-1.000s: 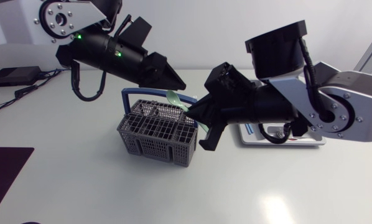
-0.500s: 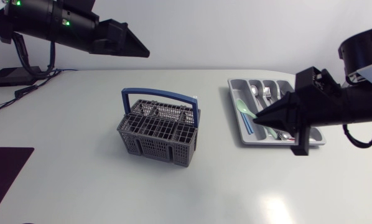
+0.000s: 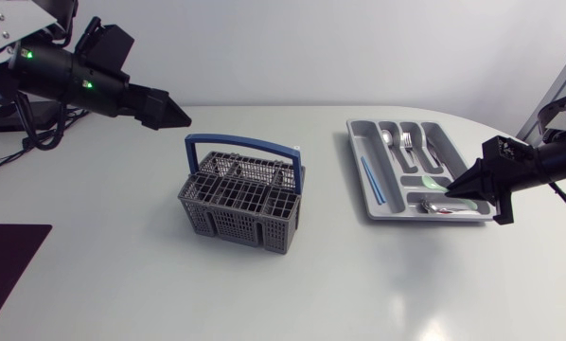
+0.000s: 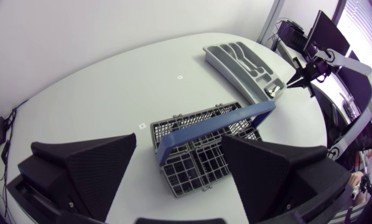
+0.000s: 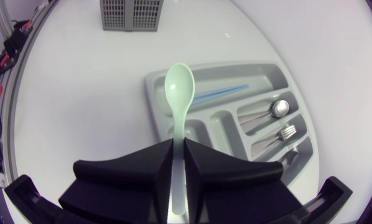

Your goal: Unload the cutlery basket into the drawer organizer.

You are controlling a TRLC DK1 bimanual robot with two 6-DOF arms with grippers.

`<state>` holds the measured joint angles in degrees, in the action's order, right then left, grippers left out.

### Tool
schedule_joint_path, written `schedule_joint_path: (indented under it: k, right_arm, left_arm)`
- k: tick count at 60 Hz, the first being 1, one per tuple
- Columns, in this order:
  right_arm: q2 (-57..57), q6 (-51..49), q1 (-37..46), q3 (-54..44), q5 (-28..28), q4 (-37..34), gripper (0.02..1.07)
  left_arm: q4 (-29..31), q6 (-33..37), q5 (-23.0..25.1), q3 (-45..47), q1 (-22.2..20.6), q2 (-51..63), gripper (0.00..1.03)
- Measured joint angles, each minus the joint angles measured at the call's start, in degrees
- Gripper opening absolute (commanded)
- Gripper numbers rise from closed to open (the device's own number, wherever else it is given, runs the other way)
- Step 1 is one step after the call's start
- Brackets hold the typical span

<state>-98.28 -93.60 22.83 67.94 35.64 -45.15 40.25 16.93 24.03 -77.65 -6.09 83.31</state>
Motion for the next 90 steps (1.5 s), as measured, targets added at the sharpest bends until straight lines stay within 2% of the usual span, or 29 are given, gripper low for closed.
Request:
schedule_joint_path:
  k: [8, 22, 36, 38, 42, 48, 52, 57, 58, 59, 67, 75, 90]
  right_arm:
    - [-5.7, -4.2, 0.8, 3.5, -4.4, 0.7, 0.08]
    - [-11.2, -9.5, 0.6, 3.2, -12.9, 9.8, 0.08]
    - [-12.1, -10.9, -1.3, 1.4, -16.9, 16.9, 0.09]
    - [-12.1, -11.0, -1.6, 1.1, -17.4, 18.0, 0.14]
    - [-12.1, -11.2, -2.0, 0.4, -18.0, 20.3, 0.31]
    - [-11.8, -11.1, -2.1, -1.1, -17.9, 21.6, 0.46]
    - [-10.4, -10.3, -2.1, -2.8, -17.7, 21.7, 0.59]
    - [-6.4, -8.1, -2.3, -5.6, -15.7, 21.6, 0.85]
    - [-5.4, -7.4, -2.4, -6.1, -15.2, 21.6, 0.97]
    - [-4.2, -6.9, -2.6, -6.6, -14.7, 21.5, 1.05]
    - [7.3, 0.0, -6.8, -10.9, -9.2, 21.3, 1.03]
    - [17.1, 10.0, -16.1, -14.8, -6.6, 21.3, 1.03]
    - [16.3, 29.3, -33.1, -16.4, -5.2, 22.5, 1.03]
  left_arm:
    - [-0.7, 1.0, -0.2, 2.4, 1.0, 0.0, 0.99]
    - [-2.4, 1.5, -0.3, 4.8, 2.3, 0.0, 0.99]
    - [-2.7, 2.6, -0.4, 6.1, 3.7, 0.0, 0.99]
    - [-2.8, 2.6, -0.4, 6.2, 3.7, 0.0, 0.99]
    - [-2.9, 2.6, -0.4, 6.5, 3.8, 0.0, 0.99]
    - [-3.0, 2.9, -0.4, 6.8, 4.1, 0.0, 0.99]
    - [-3.5, 2.9, -0.4, 7.1, 4.4, 0.0, 0.99]
    - [-3.8, 3.3, -0.4, 7.8, 4.9, 0.0, 0.99]
    - [-3.9, 3.4, -0.4, 8.0, 5.0, 0.0, 0.99]
    - [-3.9, 3.5, -0.4, 8.2, 5.1, 0.0, 0.99]
    - [-4.9, 3.9, -0.4, 10.0, 5.6, 0.2, 0.99]
    - [-5.9, 4.1, -0.5, 11.7, 5.7, 1.4, 0.99]
    - [-6.6, 4.6, -3.0, 14.8, 5.2, 4.5, 0.98]
